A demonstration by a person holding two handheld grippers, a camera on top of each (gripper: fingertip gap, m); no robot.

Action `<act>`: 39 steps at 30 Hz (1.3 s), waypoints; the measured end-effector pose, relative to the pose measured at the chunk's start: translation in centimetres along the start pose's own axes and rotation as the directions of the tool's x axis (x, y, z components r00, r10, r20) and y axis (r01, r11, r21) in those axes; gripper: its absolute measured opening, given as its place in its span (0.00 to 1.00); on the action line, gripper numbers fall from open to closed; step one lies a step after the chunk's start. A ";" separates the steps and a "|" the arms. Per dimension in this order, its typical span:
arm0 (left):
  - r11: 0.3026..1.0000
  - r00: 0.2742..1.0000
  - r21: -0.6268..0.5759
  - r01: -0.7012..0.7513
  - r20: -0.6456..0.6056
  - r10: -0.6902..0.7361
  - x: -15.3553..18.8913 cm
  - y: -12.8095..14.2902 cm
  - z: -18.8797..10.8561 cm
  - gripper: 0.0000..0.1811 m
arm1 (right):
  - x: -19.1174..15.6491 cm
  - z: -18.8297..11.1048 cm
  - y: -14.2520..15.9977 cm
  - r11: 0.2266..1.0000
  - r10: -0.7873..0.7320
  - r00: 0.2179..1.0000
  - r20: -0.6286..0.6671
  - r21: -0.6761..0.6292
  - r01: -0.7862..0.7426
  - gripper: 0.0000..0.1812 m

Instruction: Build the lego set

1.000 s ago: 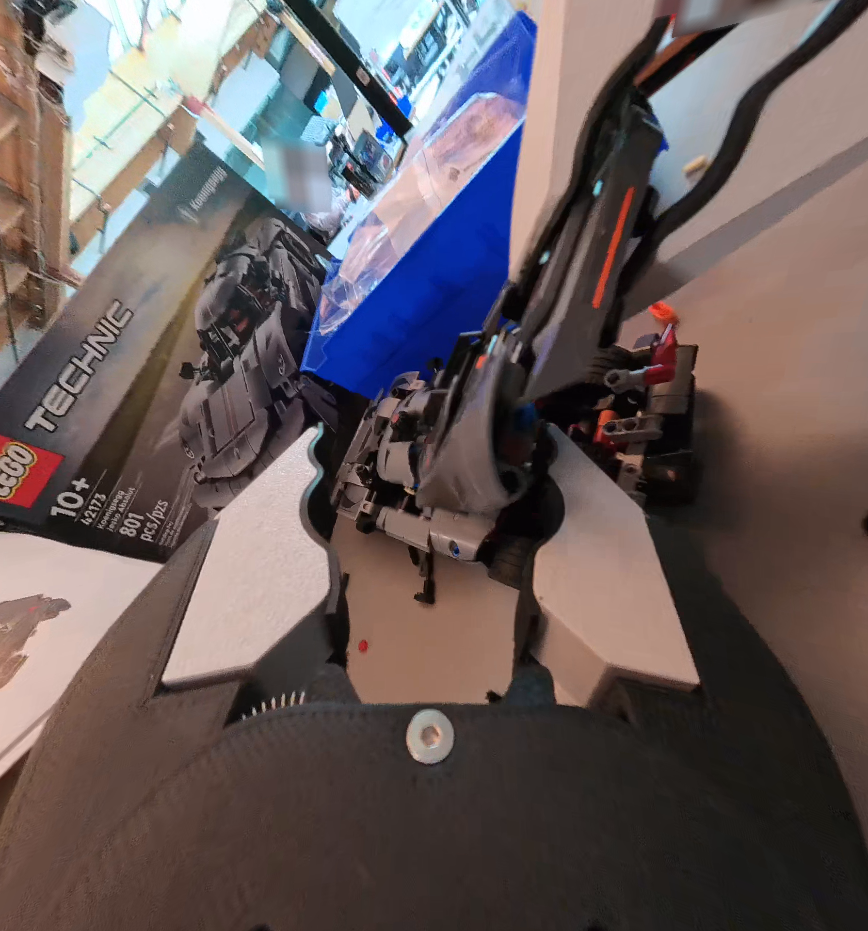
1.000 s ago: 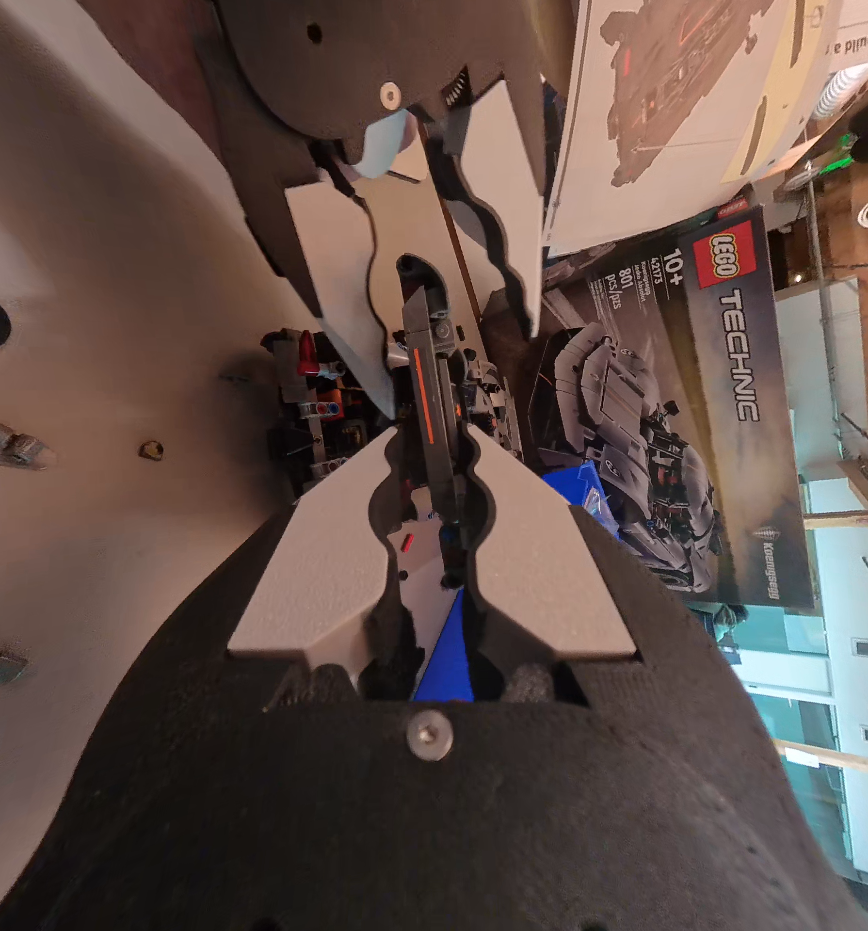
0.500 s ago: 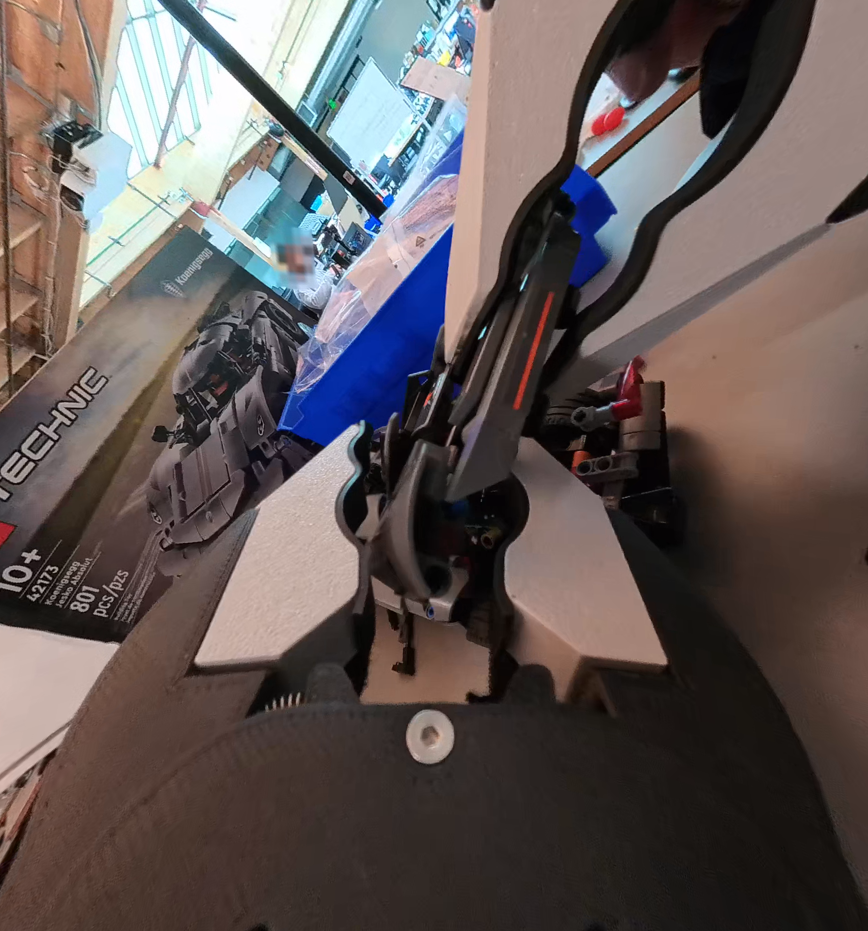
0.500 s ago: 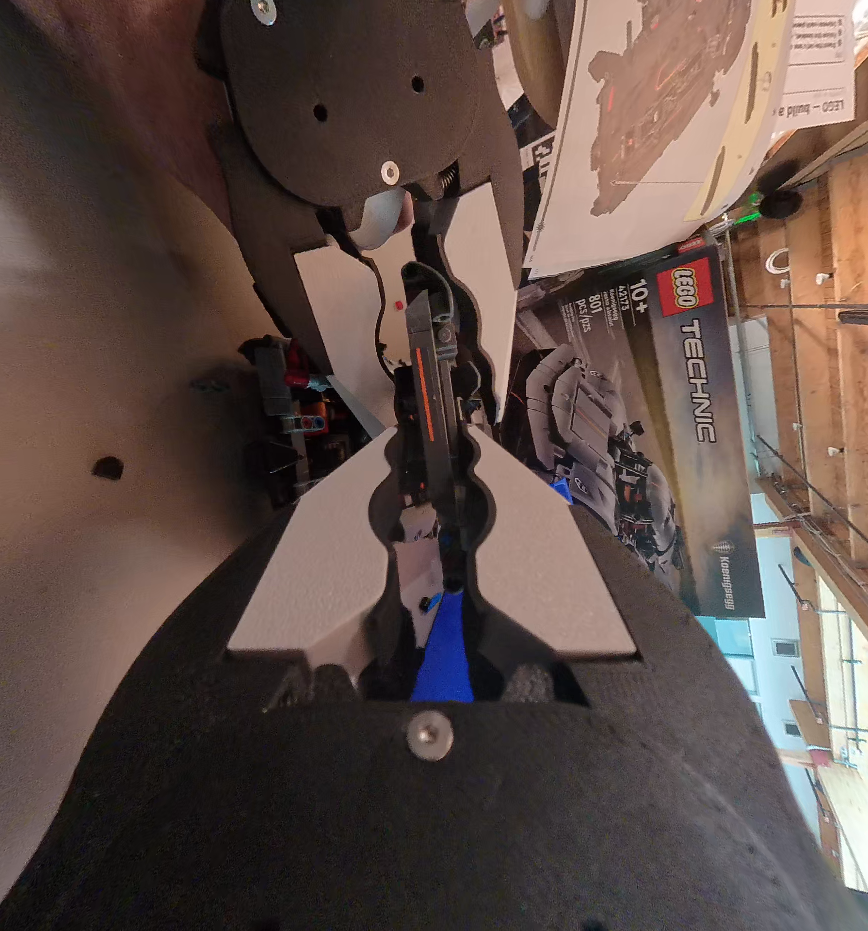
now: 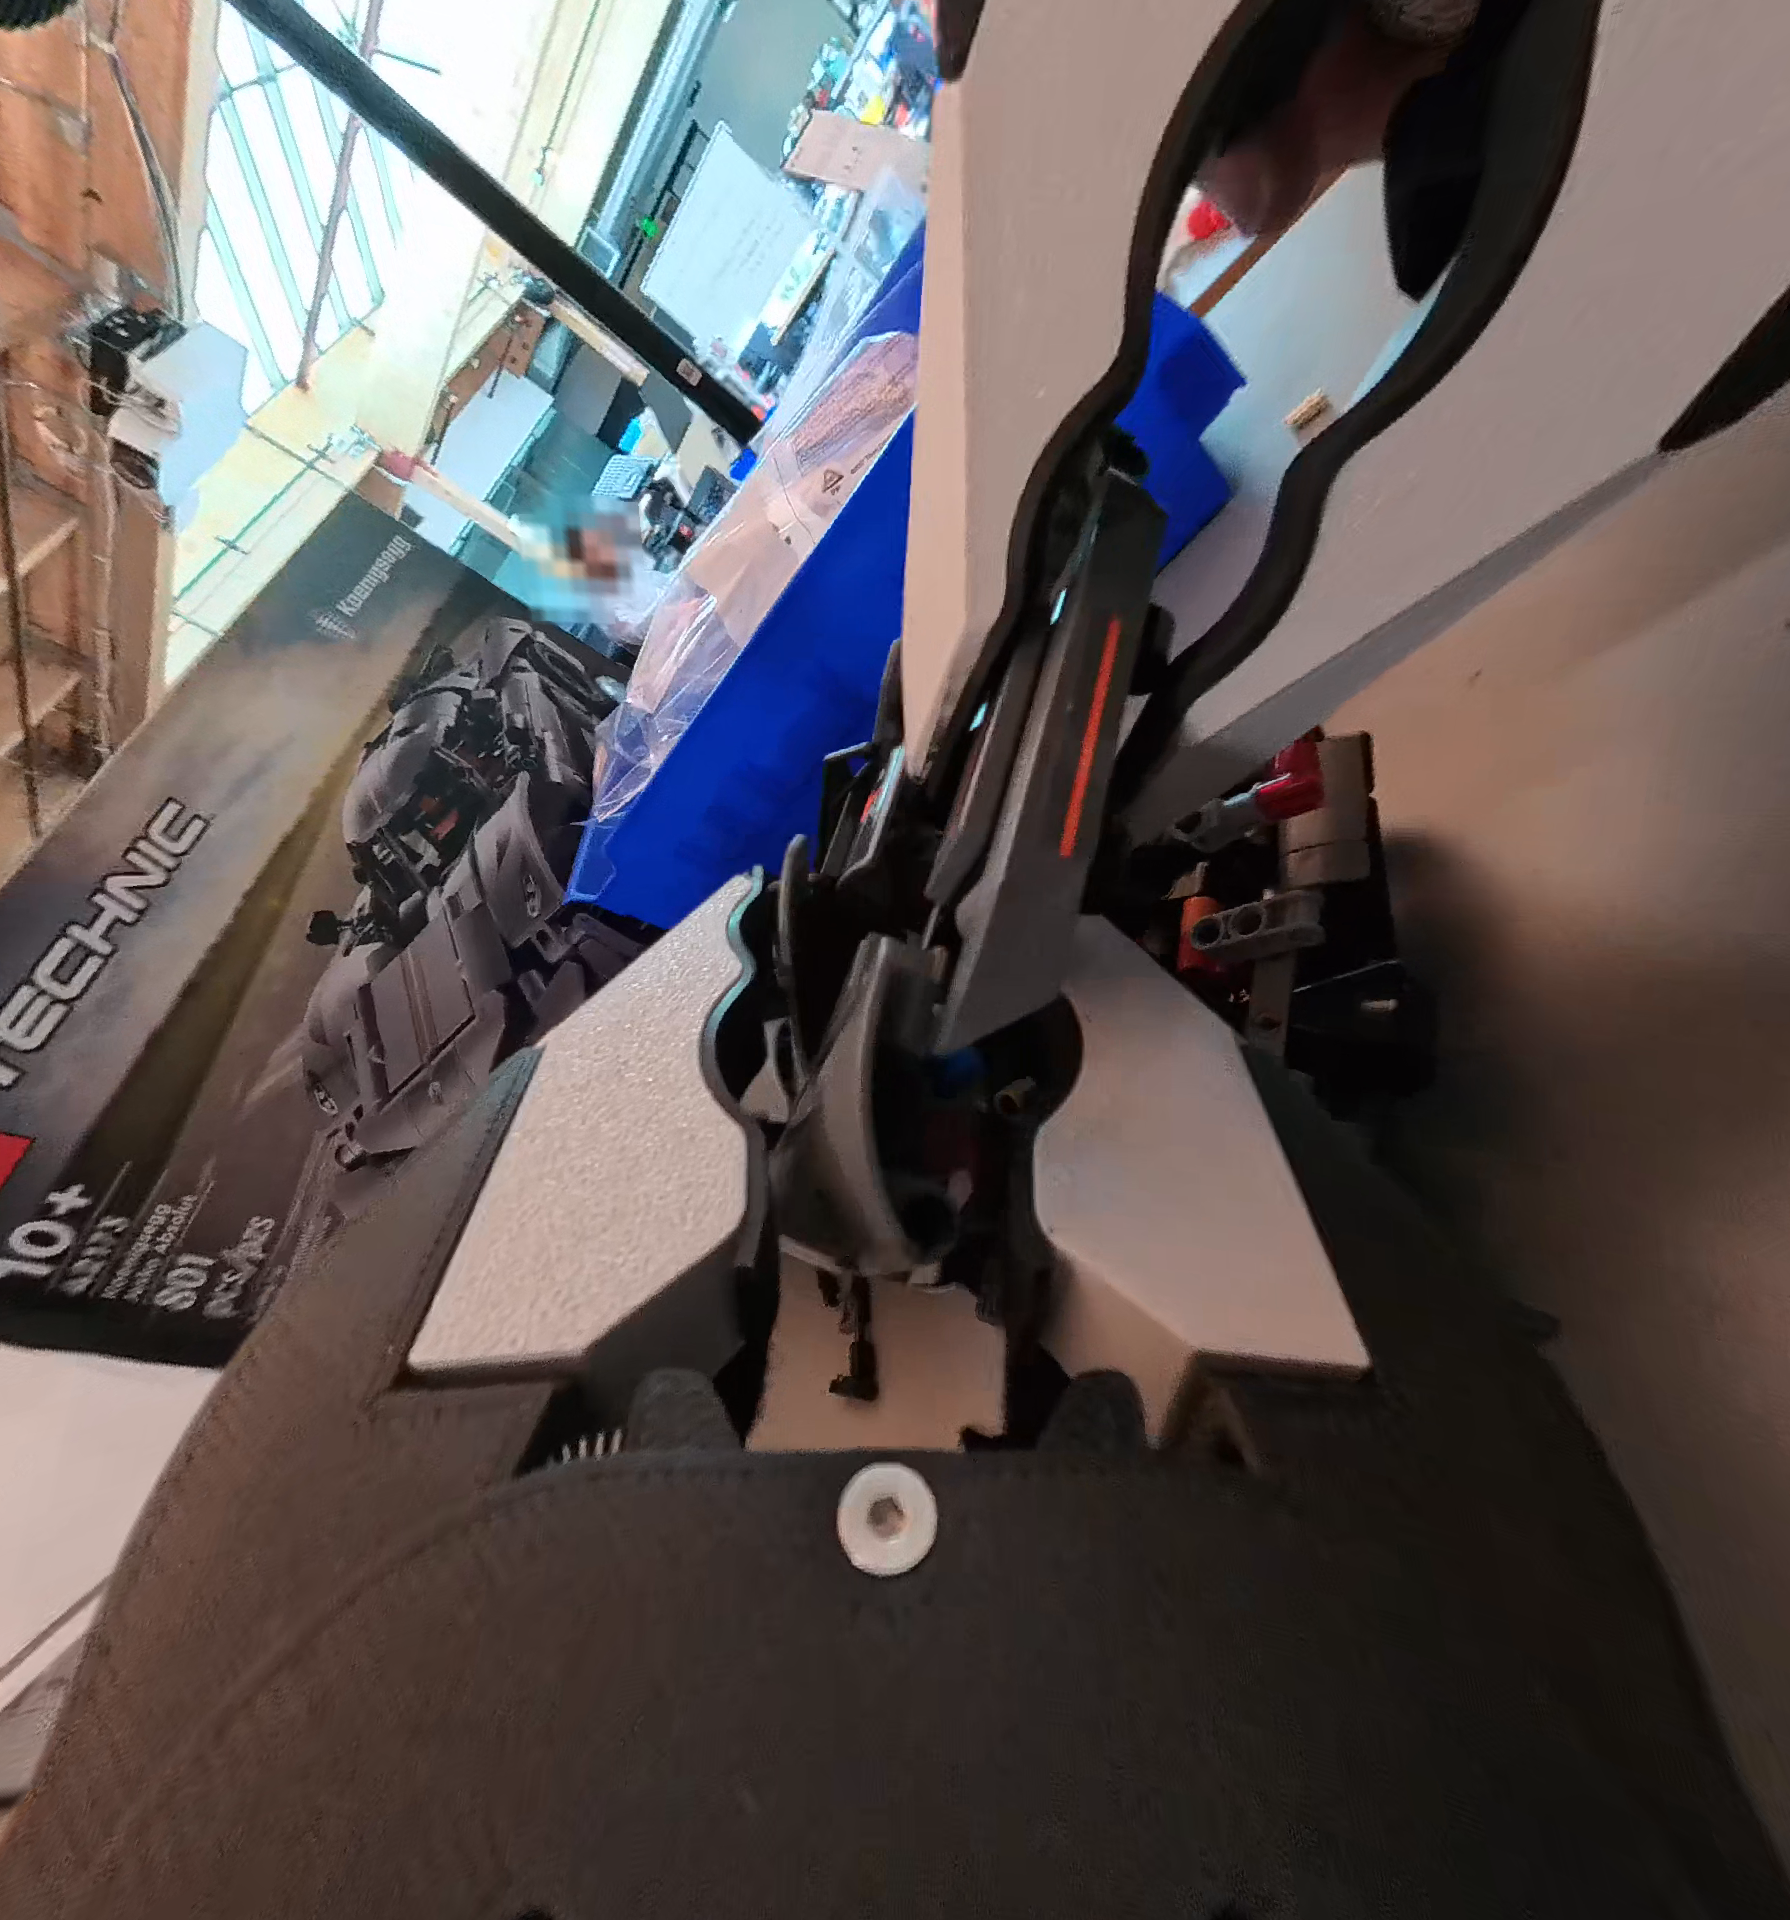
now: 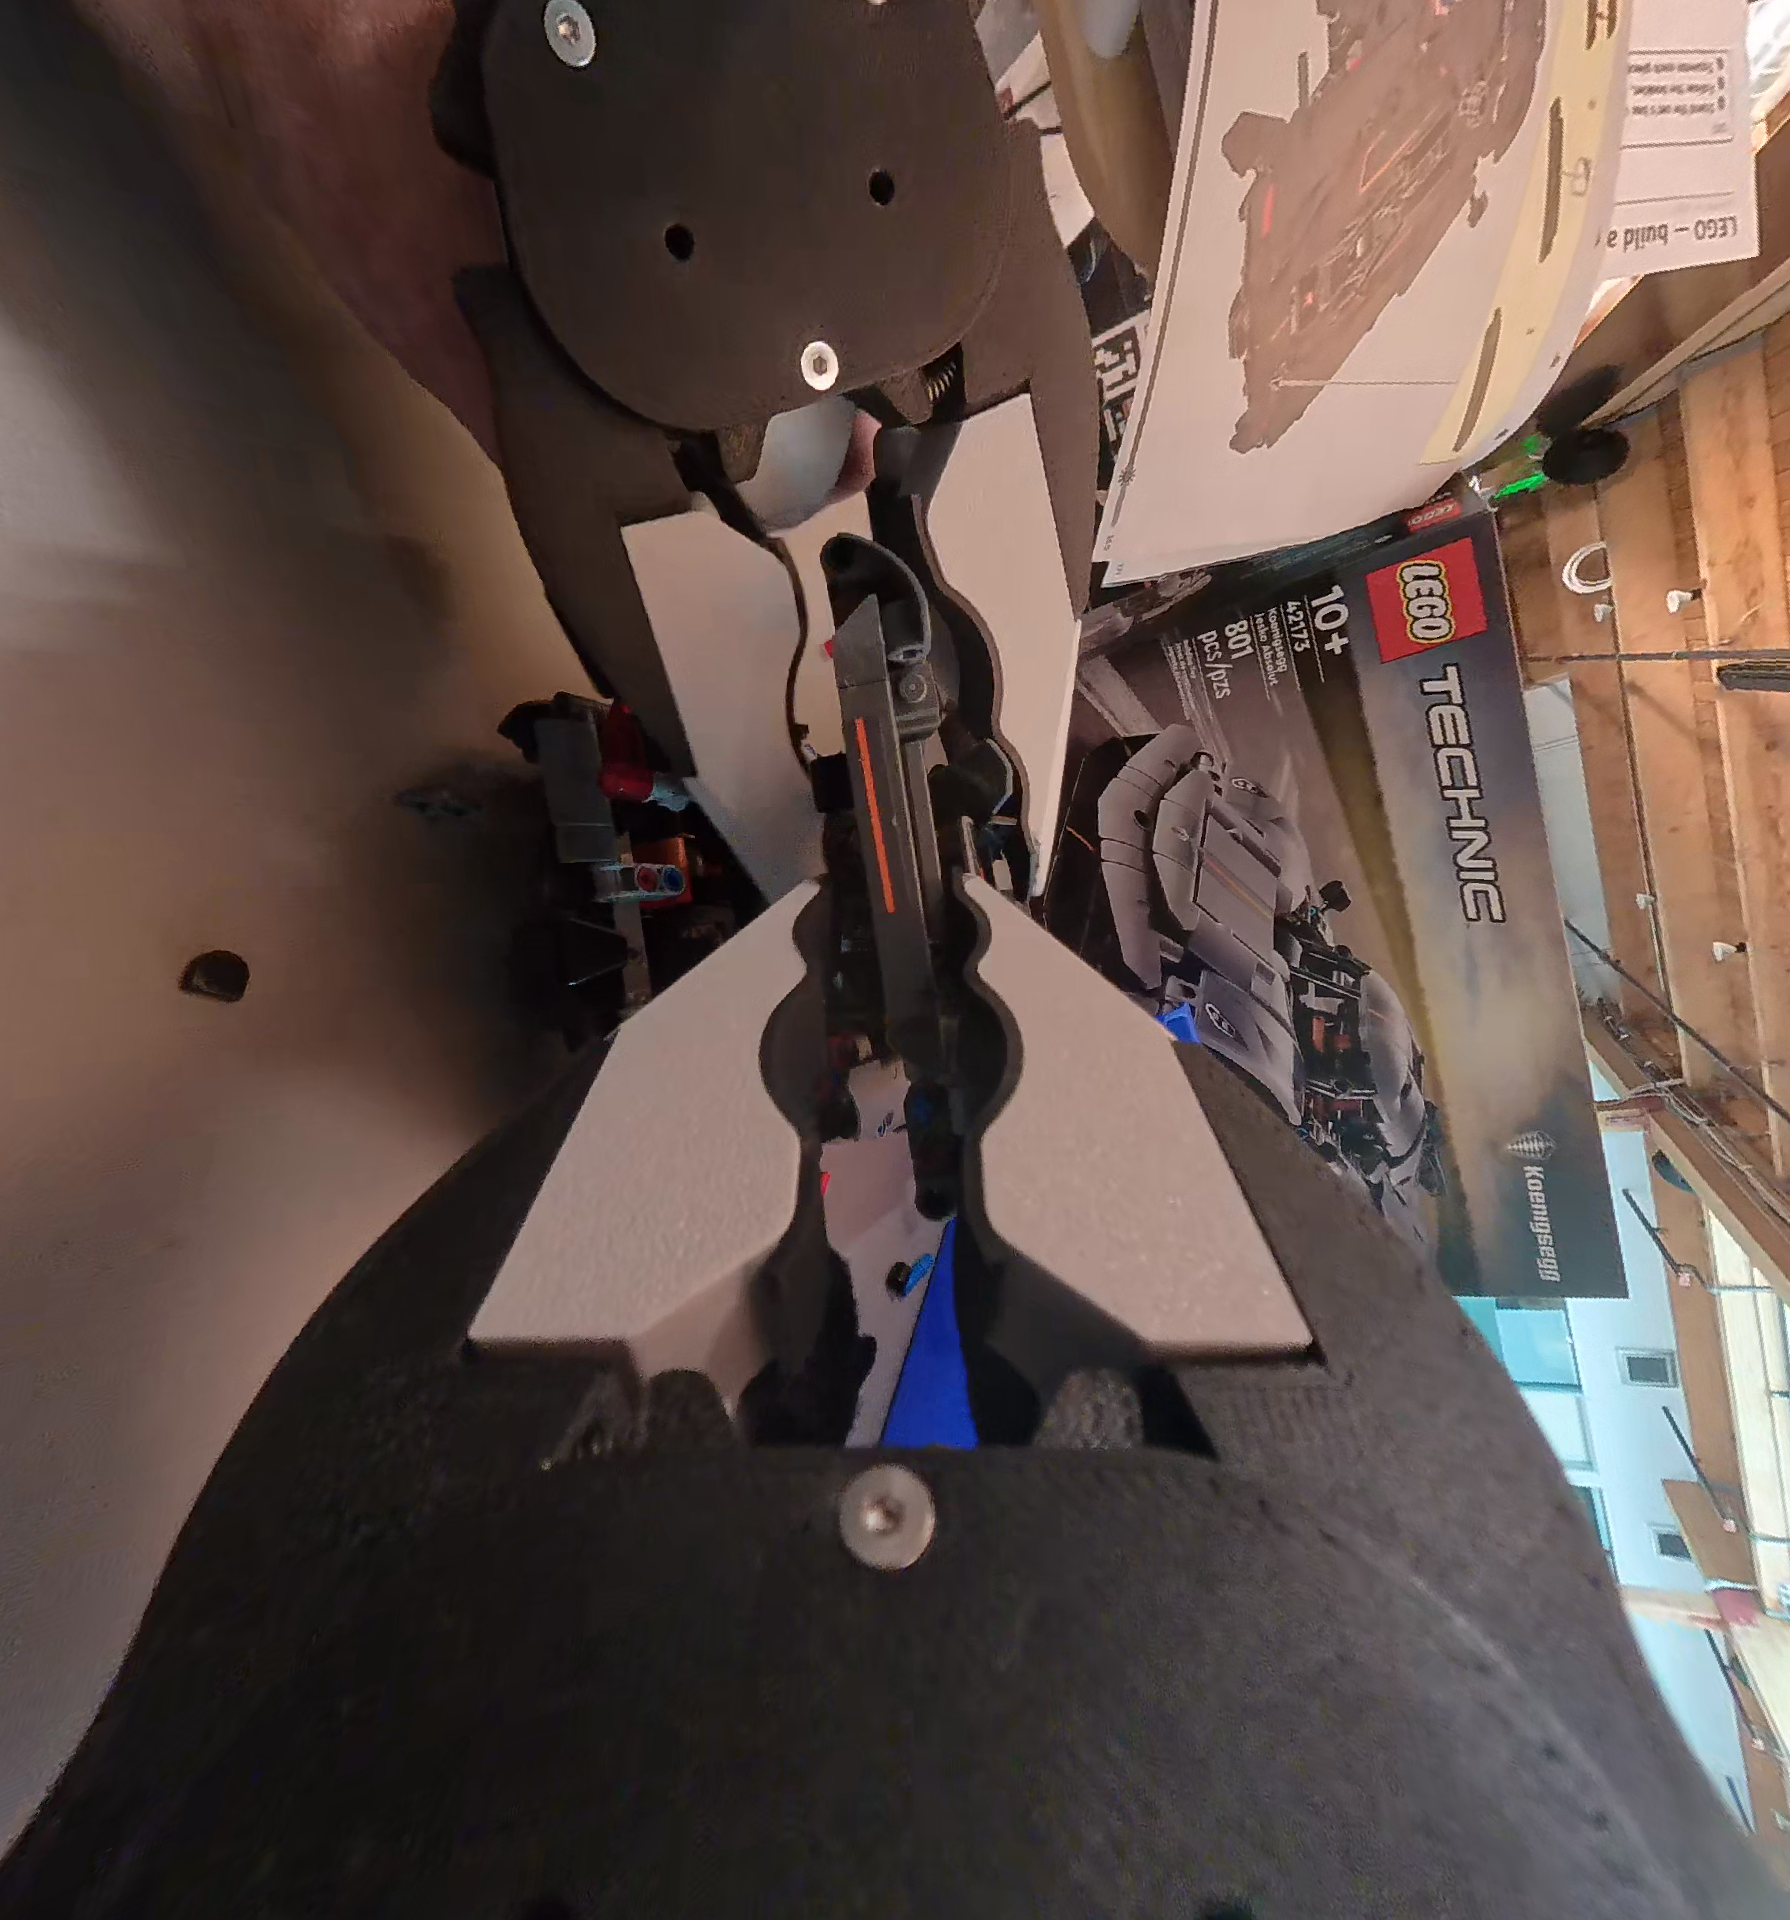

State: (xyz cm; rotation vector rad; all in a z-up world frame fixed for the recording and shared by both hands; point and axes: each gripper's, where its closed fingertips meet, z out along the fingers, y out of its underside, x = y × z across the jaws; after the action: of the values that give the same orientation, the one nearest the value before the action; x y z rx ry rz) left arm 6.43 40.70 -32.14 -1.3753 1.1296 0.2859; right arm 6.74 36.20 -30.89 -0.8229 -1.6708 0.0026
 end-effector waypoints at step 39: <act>1.000 1.000 0.025 0.006 -0.018 -0.005 -0.2 0.1 0.0 0.20 | -0.1 0.1 0.2 1.000 0.001 1.000 -0.030 0.029 0.000 0.10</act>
State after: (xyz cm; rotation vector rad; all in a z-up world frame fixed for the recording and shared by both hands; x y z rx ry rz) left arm 6.27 40.84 -32.07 -1.3611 1.1408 0.2550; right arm 6.75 36.38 -31.12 -0.7980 -1.6383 0.0152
